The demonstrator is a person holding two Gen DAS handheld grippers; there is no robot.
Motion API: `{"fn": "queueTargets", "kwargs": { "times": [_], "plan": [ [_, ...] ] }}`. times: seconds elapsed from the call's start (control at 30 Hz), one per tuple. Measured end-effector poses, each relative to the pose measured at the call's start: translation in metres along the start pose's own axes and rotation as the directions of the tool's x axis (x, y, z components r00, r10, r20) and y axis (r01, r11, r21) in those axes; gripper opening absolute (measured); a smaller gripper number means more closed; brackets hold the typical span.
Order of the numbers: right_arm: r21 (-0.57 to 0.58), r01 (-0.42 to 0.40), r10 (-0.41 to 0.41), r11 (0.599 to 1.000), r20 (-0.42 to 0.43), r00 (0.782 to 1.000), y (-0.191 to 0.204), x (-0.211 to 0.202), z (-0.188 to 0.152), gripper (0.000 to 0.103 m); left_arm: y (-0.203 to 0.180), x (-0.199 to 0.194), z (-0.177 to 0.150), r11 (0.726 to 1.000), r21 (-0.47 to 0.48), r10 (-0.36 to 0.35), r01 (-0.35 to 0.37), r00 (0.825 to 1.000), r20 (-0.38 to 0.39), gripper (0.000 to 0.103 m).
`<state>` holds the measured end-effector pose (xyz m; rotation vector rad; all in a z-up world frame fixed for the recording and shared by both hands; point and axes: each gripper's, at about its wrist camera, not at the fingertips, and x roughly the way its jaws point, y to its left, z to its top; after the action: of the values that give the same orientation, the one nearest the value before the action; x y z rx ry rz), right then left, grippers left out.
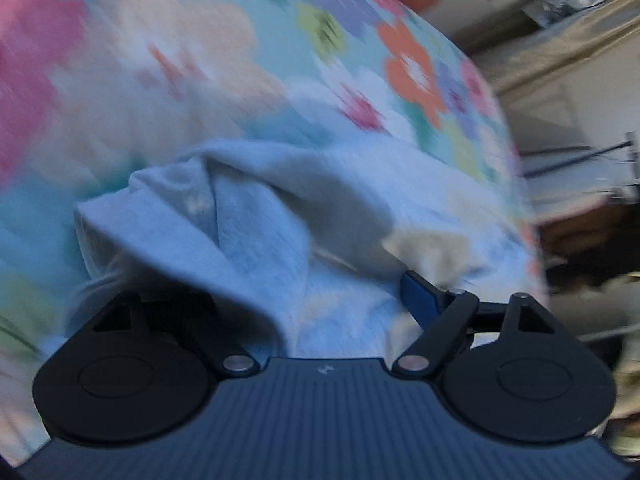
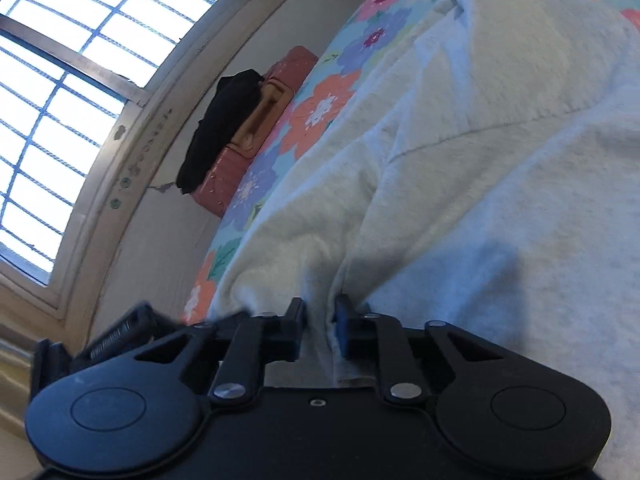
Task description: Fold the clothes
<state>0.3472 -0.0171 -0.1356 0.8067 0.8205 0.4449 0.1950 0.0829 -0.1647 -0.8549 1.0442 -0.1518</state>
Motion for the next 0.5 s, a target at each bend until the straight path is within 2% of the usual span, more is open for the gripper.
{"fn": "queueTargets", "kwargs": {
  "times": [0.13,0.17,0.23,0.27,0.3,0.33,0.37,0.4,0.43,0.47,0.5],
  "plan": [
    [0.035,-0.058,0.058,0.998,-0.014,0.998,-0.005,-0.011,-0.003,0.012,-0.018,0.014,-0.012,0.997,0.041,-0.062,0.066,0.995,-0.074,0.082],
    [0.047,-0.079,0.080,0.996,-0.018,0.997,-0.007,-0.014,-0.004,0.006,-0.021,0.017,-0.014,0.994,0.032,-0.100,0.103,0.990,-0.098,0.082],
    [0.087,-0.154,0.157,0.984,-0.027,0.987,-0.008,-0.023,-0.006,0.003,-0.028,0.024,-0.019,0.988,0.013,-0.148,0.151,0.980,-0.135,0.081],
    [0.089,-0.157,0.159,0.984,-0.010,0.987,-0.007,-0.030,-0.006,0.003,-0.033,0.027,-0.023,0.988,0.021,-0.150,0.154,0.978,-0.144,0.079],
    [0.065,-0.132,0.132,0.989,0.003,0.991,-0.005,-0.039,-0.006,0.003,-0.041,0.029,-0.026,0.990,0.061,-0.121,0.130,0.983,-0.138,0.078],
    [0.013,-0.075,0.075,0.997,0.008,0.997,-0.001,-0.047,-0.003,0.004,-0.049,0.030,-0.029,0.989,0.101,-0.092,0.106,0.987,-0.131,0.078],
    [-0.033,-0.022,0.023,0.999,0.019,1.000,0.002,-0.053,-0.002,0.011,-0.056,0.030,-0.032,0.988,0.134,-0.066,0.082,0.991,-0.120,0.078],
    [-0.081,0.044,-0.041,0.996,0.041,0.998,0.005,-0.061,0.001,0.012,-0.060,0.029,-0.033,0.987,0.152,-0.045,0.060,0.994,-0.104,0.074],
    [-0.120,0.117,-0.106,0.986,0.092,0.990,0.007,-0.070,0.005,0.017,-0.063,0.028,-0.034,0.985,0.166,-0.026,0.040,0.996,-0.088,0.072],
    [-0.139,0.172,-0.152,0.975,0.142,0.978,0.007,-0.079,0.009,0.043,-0.062,0.027,-0.033,0.986,0.165,-0.017,0.029,0.997,-0.074,0.072],
    [-0.148,0.223,-0.193,0.964,0.192,0.962,0.006,-0.087,0.015,0.076,-0.060,0.027,-0.032,0.988,0.150,-0.019,0.029,0.998,-0.067,0.072]
  ]
}}
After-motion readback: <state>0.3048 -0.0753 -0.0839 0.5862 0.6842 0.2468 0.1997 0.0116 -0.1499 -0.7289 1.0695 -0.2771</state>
